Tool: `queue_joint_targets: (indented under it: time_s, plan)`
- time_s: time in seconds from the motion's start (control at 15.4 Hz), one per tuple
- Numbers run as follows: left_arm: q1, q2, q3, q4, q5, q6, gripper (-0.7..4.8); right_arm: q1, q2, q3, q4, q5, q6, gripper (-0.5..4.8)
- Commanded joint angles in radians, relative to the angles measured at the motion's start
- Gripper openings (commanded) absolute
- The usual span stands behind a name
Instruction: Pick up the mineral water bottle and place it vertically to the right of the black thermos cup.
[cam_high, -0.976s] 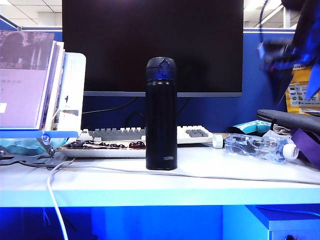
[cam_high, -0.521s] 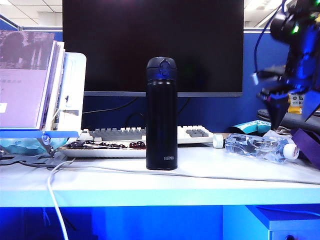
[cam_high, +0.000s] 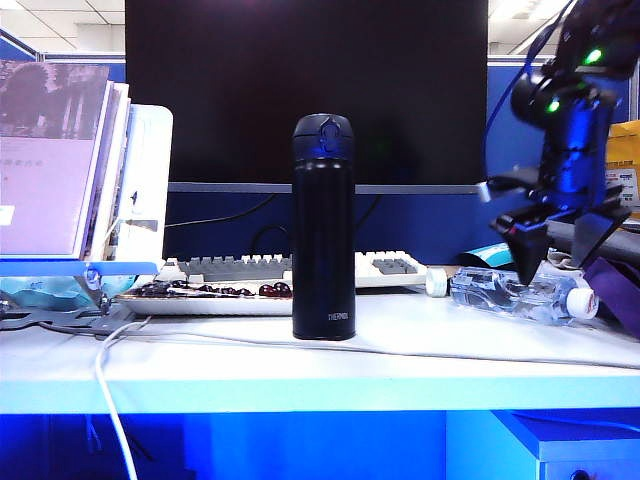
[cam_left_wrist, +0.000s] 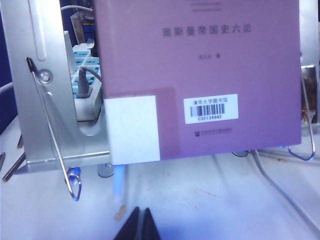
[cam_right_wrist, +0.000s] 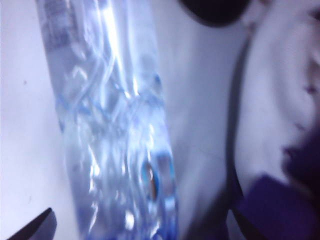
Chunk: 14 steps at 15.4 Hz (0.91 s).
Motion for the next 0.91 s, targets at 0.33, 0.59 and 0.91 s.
queue_joint_targets:
  time_s: [0.33,0.59,0.91]
  plan:
    - [0.001,-0.003,-0.001,-0.012,0.003,0.0,-0.03,-0.001,0.094,0.066,-0.086,0.061,-0.002,4.79]
    - [0.001,-0.003,-0.001,-0.012,0.003,0.0,-0.03,-0.001,0.095,0.066,-0.108,0.099,-0.002,4.79]
    - [0.001,-0.003,-0.001,-0.011,0.003,0.0,-0.03,-0.001,0.095,0.066,-0.127,0.137,-0.002,2.02]
